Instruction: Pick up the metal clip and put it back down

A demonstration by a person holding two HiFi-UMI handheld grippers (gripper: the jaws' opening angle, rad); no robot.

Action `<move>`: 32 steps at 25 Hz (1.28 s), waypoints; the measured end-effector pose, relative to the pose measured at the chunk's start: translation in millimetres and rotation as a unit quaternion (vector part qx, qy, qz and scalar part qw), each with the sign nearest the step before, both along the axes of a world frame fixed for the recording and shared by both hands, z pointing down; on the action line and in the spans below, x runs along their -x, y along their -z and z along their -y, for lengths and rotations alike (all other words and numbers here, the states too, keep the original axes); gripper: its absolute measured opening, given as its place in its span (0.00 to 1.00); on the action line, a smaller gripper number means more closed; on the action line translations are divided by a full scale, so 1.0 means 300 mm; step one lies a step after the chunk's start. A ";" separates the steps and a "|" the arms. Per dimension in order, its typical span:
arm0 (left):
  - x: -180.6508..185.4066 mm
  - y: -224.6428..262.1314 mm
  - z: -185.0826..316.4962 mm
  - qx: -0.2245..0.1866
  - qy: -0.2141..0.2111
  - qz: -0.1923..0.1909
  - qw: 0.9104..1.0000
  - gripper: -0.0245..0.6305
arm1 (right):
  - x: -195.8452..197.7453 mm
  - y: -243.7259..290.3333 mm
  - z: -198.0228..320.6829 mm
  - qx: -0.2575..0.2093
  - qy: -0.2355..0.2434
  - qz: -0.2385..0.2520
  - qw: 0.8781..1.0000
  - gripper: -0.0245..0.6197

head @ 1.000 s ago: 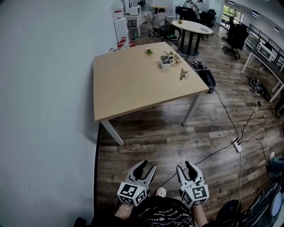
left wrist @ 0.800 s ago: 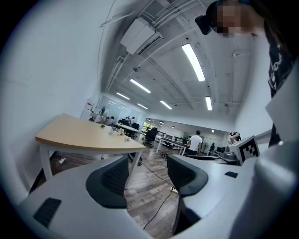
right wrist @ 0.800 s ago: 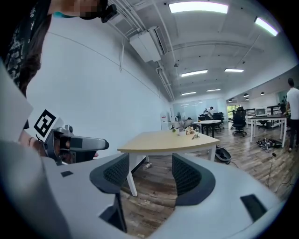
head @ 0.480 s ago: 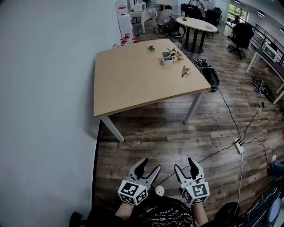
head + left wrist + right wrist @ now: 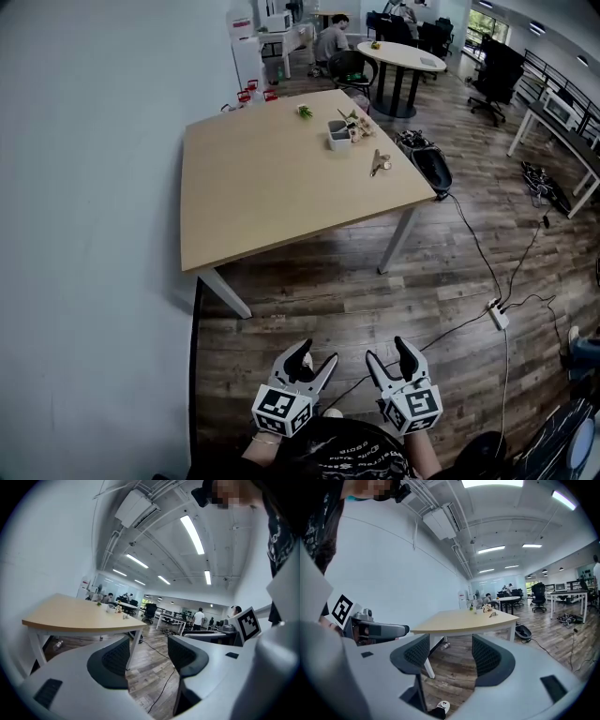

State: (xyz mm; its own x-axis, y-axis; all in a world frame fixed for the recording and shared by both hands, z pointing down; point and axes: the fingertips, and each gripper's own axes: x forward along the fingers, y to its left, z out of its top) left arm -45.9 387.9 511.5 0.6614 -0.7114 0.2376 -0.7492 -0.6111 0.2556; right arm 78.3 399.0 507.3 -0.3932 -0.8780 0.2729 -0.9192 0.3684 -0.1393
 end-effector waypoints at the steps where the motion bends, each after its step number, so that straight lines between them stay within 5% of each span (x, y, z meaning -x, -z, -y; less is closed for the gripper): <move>1: 0.005 -0.009 0.043 0.004 -0.001 0.003 1.000 0.42 | 0.002 -0.001 0.036 0.001 -0.004 0.002 1.000 0.48; 16: 0.102 0.014 0.723 0.003 -0.063 -0.011 0.998 0.41 | 0.110 0.011 0.621 0.005 -0.068 -0.009 0.998 0.48; 32: 0.077 -0.089 1.010 0.041 -0.107 0.010 0.993 0.41 | 0.127 -0.026 0.875 0.003 -0.101 -0.015 0.995 0.48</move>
